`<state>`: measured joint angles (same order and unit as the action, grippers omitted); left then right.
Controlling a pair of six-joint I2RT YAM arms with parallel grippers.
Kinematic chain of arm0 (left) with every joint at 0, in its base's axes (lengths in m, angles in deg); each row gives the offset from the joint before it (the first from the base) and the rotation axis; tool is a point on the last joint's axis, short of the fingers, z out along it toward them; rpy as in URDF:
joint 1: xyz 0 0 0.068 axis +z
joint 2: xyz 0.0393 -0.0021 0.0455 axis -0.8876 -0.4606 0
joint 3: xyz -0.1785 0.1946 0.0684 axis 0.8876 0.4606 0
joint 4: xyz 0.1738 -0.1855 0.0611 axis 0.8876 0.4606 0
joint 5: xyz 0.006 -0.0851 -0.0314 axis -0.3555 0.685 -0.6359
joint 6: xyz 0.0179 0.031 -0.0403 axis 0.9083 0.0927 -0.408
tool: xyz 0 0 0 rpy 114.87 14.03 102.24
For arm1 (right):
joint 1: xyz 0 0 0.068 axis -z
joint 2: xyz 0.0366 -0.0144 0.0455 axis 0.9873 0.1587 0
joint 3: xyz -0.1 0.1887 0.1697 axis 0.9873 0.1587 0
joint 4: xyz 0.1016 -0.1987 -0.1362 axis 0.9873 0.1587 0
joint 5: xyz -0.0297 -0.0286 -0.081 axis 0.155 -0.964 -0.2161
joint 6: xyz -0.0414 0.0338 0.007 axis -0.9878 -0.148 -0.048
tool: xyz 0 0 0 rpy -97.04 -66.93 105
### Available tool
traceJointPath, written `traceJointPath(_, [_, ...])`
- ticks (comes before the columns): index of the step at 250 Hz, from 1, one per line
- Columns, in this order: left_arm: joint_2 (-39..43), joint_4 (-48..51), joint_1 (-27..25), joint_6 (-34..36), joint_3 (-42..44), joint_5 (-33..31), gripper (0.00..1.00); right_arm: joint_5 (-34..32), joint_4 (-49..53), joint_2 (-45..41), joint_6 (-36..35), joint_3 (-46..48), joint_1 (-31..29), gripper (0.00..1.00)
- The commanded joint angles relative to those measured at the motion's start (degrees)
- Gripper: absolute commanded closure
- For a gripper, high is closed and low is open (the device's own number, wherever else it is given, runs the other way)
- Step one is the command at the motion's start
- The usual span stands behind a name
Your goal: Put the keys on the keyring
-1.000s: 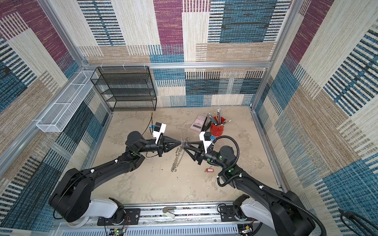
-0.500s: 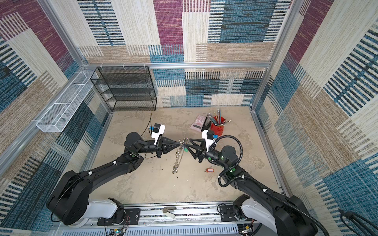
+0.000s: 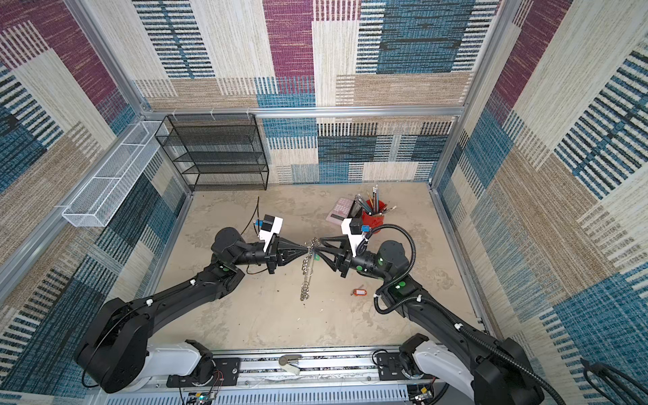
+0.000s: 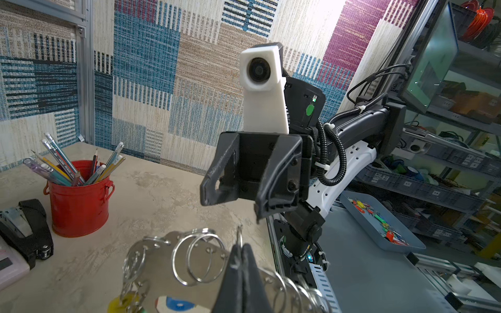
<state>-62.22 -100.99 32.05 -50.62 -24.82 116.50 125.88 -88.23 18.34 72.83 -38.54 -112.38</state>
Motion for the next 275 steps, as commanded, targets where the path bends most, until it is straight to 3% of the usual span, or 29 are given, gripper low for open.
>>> traceJointPath(1, [0.59, -1.8, -0.04, 1.57, 0.45, -0.61, 1.0, 3.96, 0.39, 0.94, -0.49, -1.05, -0.66, 0.64])
traceJointPath(126, [2.13, -0.61, 0.0, 2.27, 0.81, -0.9, 1.0, 4.75, 0.58, 2.74, -0.39, -2.19, -1.81, 1.0])
traceJointPath(183, [2.77, 2.57, -0.06, 2.98, 0.34, -1.28, 1.0, 4.84, 1.18, 2.47, -1.08, -2.2, -1.89, 1.0])
traceJointPath(275, [7.65, 26.02, 0.52, 13.8, -3.47, -1.19, 0.75, 4.3, 5.38, 2.3, -5.73, -3.64, -1.89, 1.0])
